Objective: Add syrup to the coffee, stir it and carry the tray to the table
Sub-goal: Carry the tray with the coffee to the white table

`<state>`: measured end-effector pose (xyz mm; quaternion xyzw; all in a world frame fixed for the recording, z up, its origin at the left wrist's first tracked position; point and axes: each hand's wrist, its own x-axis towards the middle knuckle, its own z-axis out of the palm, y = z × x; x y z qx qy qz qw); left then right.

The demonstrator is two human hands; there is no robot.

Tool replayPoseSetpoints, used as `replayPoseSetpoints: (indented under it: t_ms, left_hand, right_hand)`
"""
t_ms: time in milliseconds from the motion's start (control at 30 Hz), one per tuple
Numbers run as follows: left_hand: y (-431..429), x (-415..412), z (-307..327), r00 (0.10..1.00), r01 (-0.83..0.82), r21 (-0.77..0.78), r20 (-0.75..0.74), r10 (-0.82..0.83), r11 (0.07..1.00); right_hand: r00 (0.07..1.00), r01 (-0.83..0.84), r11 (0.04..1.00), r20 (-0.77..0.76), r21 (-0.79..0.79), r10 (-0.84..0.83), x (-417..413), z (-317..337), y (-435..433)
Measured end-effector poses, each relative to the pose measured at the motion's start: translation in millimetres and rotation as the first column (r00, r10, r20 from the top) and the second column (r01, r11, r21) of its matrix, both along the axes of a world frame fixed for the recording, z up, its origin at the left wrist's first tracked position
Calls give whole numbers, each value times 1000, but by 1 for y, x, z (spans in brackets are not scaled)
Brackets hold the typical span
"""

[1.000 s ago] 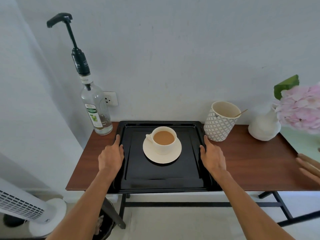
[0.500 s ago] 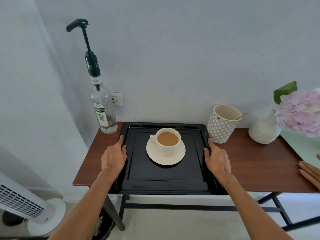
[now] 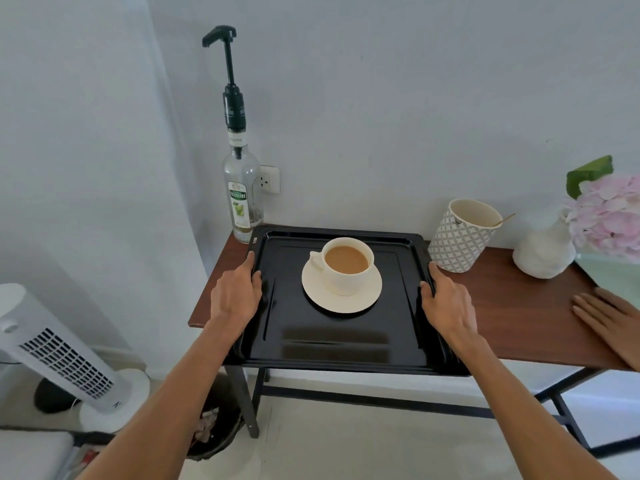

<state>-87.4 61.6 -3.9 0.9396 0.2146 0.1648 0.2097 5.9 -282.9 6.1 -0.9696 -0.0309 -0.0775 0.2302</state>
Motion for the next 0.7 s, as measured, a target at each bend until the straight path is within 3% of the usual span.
replayPoseSetpoints:
  t_ms: [700]
  left_hand:
    - [17,-164,5,969,-237,-41,56,240,971]
  right_hand:
    - [957,-289,957,7,-22,289,-79,23,52]
